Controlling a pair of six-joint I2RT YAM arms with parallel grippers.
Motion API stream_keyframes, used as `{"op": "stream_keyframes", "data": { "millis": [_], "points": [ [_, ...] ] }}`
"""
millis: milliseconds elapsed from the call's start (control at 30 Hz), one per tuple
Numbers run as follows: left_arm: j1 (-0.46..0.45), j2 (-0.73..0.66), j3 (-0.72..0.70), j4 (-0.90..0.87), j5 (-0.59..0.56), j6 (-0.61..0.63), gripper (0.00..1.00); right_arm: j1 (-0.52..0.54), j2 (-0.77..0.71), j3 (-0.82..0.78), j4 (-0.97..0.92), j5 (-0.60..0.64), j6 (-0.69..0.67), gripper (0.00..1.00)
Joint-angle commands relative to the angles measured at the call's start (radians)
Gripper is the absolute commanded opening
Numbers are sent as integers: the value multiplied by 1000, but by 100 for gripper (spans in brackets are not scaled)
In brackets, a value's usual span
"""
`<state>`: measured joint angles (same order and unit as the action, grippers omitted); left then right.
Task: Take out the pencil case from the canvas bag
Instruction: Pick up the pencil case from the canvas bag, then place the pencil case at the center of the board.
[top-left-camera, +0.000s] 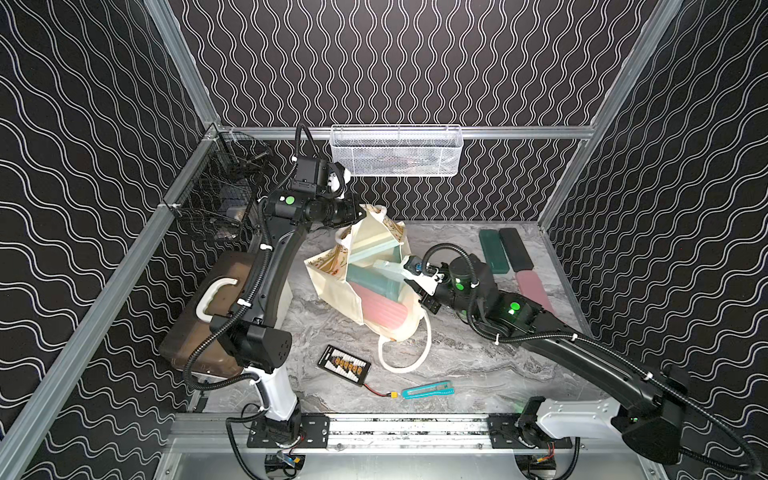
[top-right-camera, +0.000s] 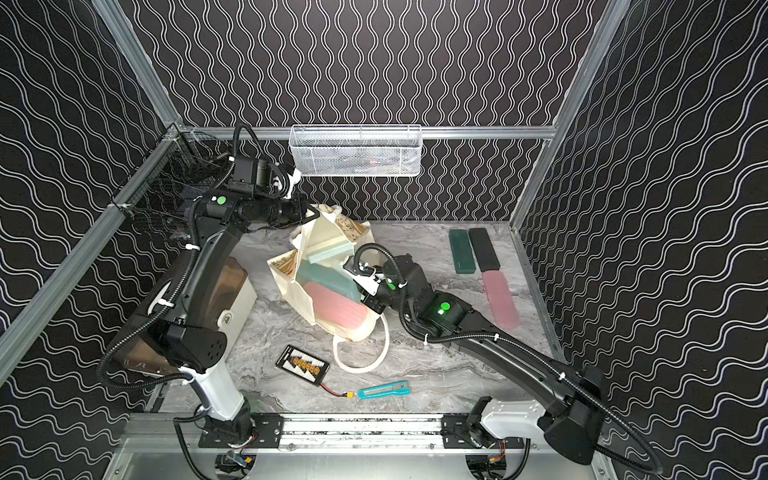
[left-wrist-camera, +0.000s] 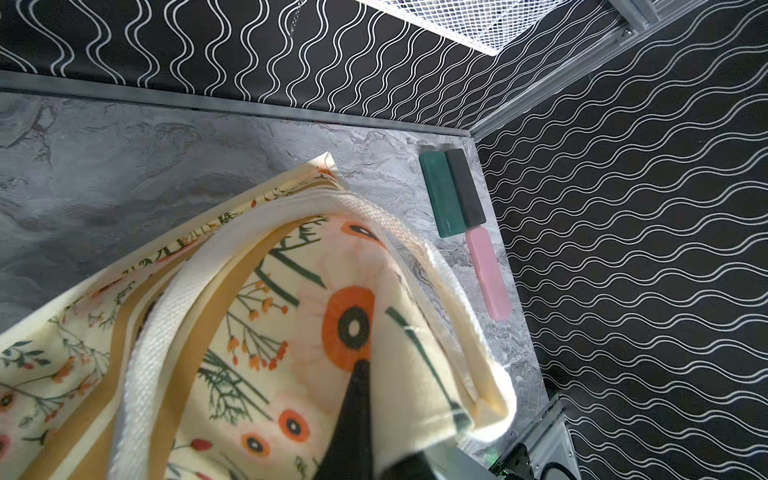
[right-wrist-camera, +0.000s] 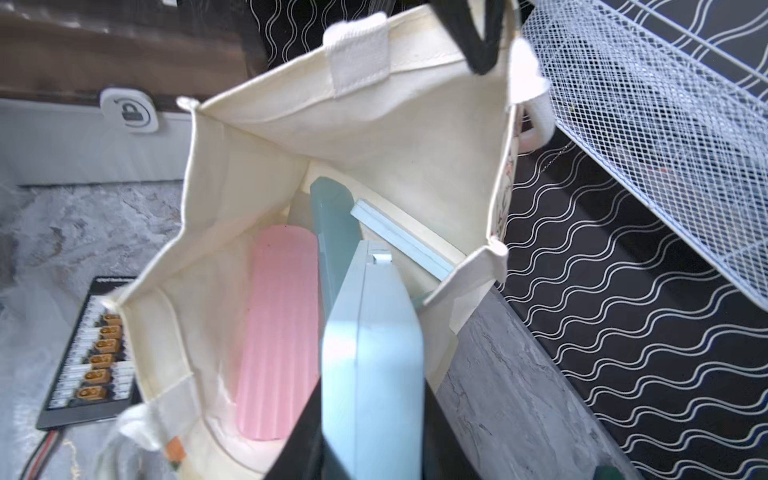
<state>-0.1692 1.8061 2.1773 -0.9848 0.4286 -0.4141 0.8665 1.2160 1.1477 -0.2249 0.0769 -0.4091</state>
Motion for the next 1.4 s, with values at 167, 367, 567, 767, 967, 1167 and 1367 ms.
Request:
{"op": "stream_keyframes", "data": {
  "millis": [167,367,567,767,967,1167,1367],
  "points": [
    [23,-25,16,107,-62,-37,0,-182,-157,-111,139,-329,324,9],
    [38,-17,15,105,-87,-35,0,-287,-197,-131,166,-529,446,7],
    [41,-13,10,101,-110,-23,0,-356,-264,-162,233,-564,534,4],
    [41,-6,6,102,-110,-19,0,-384,-347,-182,247,-396,550,0],
    [42,7,25,95,-102,-10,0,-386,-410,-252,247,-63,630,0],
    [45,-2,-4,123,-77,-19,0,-388,-401,-303,166,237,795,0],
    [45,-16,-23,135,-63,-19,0,-406,-370,-343,120,394,964,0]
  ]
}}
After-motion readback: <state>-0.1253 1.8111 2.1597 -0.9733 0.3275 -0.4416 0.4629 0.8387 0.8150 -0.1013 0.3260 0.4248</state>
